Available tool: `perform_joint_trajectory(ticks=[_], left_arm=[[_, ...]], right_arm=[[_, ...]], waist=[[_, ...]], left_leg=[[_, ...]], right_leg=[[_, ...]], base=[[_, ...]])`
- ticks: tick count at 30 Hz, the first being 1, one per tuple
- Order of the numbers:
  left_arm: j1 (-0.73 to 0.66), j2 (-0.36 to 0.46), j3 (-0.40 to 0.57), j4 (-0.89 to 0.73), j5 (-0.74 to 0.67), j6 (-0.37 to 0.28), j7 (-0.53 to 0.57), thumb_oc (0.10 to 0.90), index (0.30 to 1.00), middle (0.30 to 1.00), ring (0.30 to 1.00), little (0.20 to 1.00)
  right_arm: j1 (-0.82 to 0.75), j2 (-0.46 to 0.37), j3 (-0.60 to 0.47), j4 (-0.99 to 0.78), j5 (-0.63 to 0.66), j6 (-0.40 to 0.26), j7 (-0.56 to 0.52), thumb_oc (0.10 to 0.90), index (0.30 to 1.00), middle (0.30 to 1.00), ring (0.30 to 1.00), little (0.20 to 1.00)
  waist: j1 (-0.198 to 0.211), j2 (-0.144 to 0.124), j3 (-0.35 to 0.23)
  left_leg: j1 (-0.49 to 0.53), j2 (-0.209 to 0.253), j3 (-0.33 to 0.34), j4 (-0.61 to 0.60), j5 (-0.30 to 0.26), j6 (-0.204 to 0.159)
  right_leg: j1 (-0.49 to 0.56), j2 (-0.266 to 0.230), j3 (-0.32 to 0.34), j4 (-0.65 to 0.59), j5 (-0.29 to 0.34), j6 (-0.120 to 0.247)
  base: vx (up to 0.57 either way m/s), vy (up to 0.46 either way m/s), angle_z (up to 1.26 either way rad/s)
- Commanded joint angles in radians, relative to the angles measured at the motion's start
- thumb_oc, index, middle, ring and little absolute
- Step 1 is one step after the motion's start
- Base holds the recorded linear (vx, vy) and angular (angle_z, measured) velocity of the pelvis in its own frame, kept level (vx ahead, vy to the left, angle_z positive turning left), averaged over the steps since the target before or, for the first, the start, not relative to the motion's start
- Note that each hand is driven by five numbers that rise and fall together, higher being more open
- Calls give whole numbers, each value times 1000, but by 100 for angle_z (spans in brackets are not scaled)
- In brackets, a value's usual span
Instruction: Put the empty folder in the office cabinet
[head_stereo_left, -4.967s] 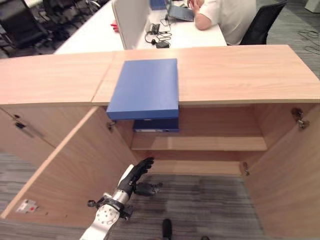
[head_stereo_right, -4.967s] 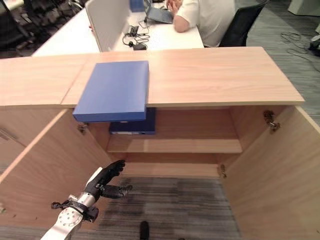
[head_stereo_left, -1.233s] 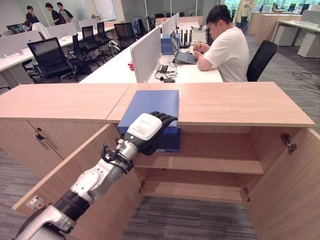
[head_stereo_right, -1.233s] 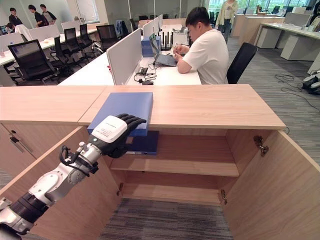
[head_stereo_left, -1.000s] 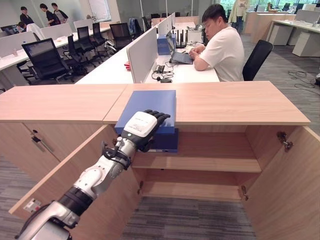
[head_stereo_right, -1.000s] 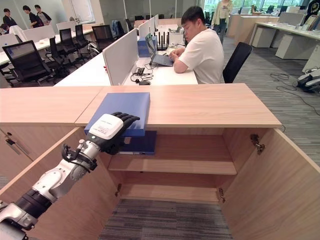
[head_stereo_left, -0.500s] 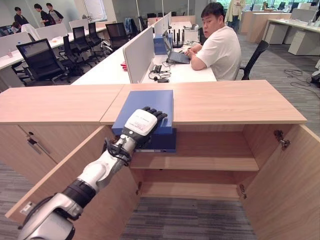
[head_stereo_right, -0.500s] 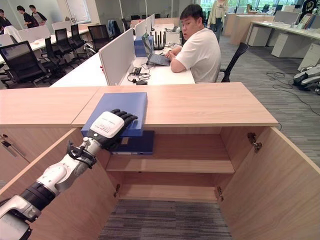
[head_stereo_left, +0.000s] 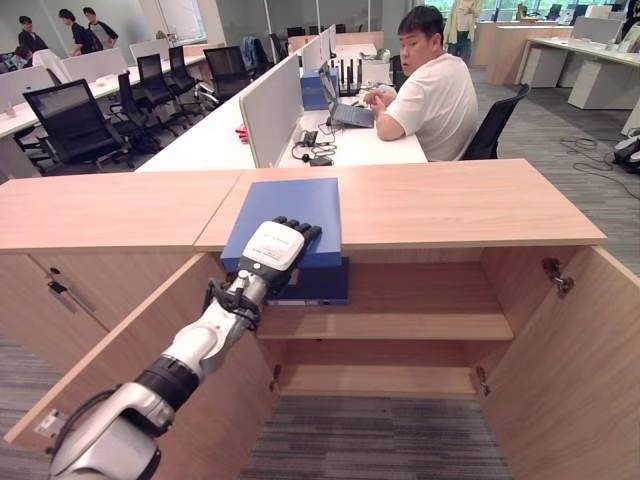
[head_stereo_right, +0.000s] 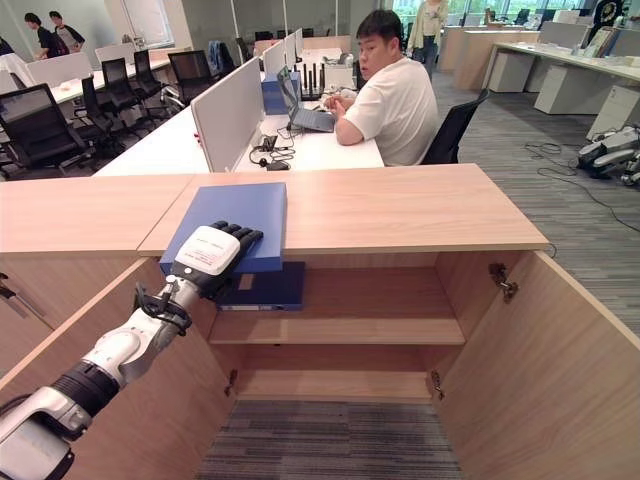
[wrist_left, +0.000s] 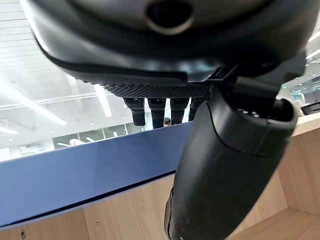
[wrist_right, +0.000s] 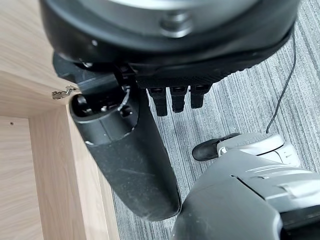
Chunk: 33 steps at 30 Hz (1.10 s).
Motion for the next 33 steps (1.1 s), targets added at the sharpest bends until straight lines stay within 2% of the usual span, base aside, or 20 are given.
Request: perform_joint_trajectory(ticks=[1, 3, 4, 5, 19, 21, 23, 24, 25, 26, 30, 31, 32, 33], left_arm=[[-266, -11, 39, 145, -10, 50, 58, 800, 900, 900, 900, 900], [-275, -15, 32, 160, -12, 53, 59, 800, 900, 900, 900, 900], [-285, -19, 23, 181, -14, 58, 60, 759, 839, 839, 839, 839], [-290, -23, 20, 193, -18, 59, 65, 400, 300, 300, 300, 300], [-226, -45, 53, 219, -37, 69, 145, 400, 300, 300, 300, 300], [-196, -56, 90, 191, -79, 61, 178, 400, 300, 300, 300, 300], [-144, -61, 135, 79, -119, 29, 190, 400, 300, 300, 300, 300], [-138, -59, 140, 73, -118, 30, 186, 400, 300, 300, 300, 300], [-57, -58, 188, -99, -144, -25, 173, 400, 300, 300, 300, 300], [53, -59, 230, -292, -193, -107, 135, 400, 300, 300, 300, 300], [240, -48, 315, -520, -295, -196, 78, 400, 300, 300, 300, 300], [248, -46, 321, -528, -297, -195, 72, 400, 300, 300, 300, 300], [352, -39, 372, -628, -353, -229, 49, 400, 300, 300, 300, 300], [390, -34, 388, -666, -388, -245, 34, 400, 300, 300, 300, 300]], right_arm=[[-67, -26, 25, 22, -4, -25, -15, 800, 900, 900, 900, 900], [-68, -26, 27, 23, -4, -26, -15, 800, 900, 900, 900, 900], [-69, -26, 31, 22, -2, -28, -16, 800, 900, 900, 900, 900], [-70, -25, 31, 23, 0, -29, -17, 800, 900, 900, 900, 900], [-62, -14, 32, 25, 5, -45, -42, 800, 900, 900, 900, 900], [-57, -10, 28, 19, 5, -51, -49, 800, 900, 900, 900, 900], [-55, -9, 21, 14, -4, -52, -55, 800, 900, 900, 900, 900], [-54, -10, 24, 14, -4, -52, -56, 800, 900, 900, 900, 900], [-49, -6, 9, 4, -12, -56, -59, 800, 900, 900, 900, 900], [-43, 1, -11, -22, -15, -65, -65, 800, 900, 900, 900, 900], [-21, 0, -10, -128, -43, -78, -70, 800, 900, 900, 900, 900], [-18, 0, -8, -131, -44, -76, -71, 800, 900, 900, 900, 900], [10, -15, -4, -246, -63, -86, -72, 800, 900, 900, 900, 900], [28, -27, -1, -312, -76, -90, -71, 800, 900, 900, 900, 900]], waist=[[13, -29, -11], [12, -28, -11], [9, -28, -10], [8, -28, -10], [0, -30, -9], [1, -33, -7], [5, -38, -2], [3, -36, -5], [10, -42, -1], [20, -46, 7], [32, -50, 16], [30, -49, 14], [35, -51, 22], [36, -52, 26]], left_leg=[[123, -29, -10, -1, -215, -10], [123, -28, -9, -1, -215, -10], [123, -29, -9, -1, -215, -10], [123, -29, -8, -1, -215, -10], [130, -29, 4, -1, -220, -9], [129, -30, 3, -1, -219, -10], [122, -32, 0, -1, -209, -9], [126, -31, 0, -1, -217, -9], [118, -31, -1, -1, -208, -9], [115, -32, -4, -1, -208, -7], [112, -35, -8, -1, -208, -5], [112, -34, -8, -1, -208, -5], [110, -35, -10, -1, -207, -4], [107, -35, -11, -1, -205, -4]], right_leg=[[-32, 19, -40, 8, -46, 41], [-32, 19, -40, 8, -46, 41], [-32, 19, -39, 8, -45, 42], [-33, 19, -39, 8, -44, 42], [-32, 19, -32, 8, -43, 42], [-33, 20, -31, 8, -43, 41], [-39, 19, -30, 8, -33, 39], [-35, 20, -30, 8, -41, 40], [-42, 19, -31, 8, -32, 38], [-44, 18, -32, 8, -31, 38], [-47, 17, -32, 8, -27, 38], [-47, 17, -32, 8, -27, 38], [-50, 16, -33, 8, -24, 39], [-52, 16, -36, 8, -24, 39]], base=[[-8, -5, -6], [-3, -2, -5], [-7, -2, -4], [0, 0, 0], [1, 0, -1], [3, -1, -6], [-16, -2, -7], [-25, -3, -6], [8, -1, -8], [-23, -4, -5], [1, 0, -1], [-8, -3, 4], [0, 0, 0], [0, 0, 0]])
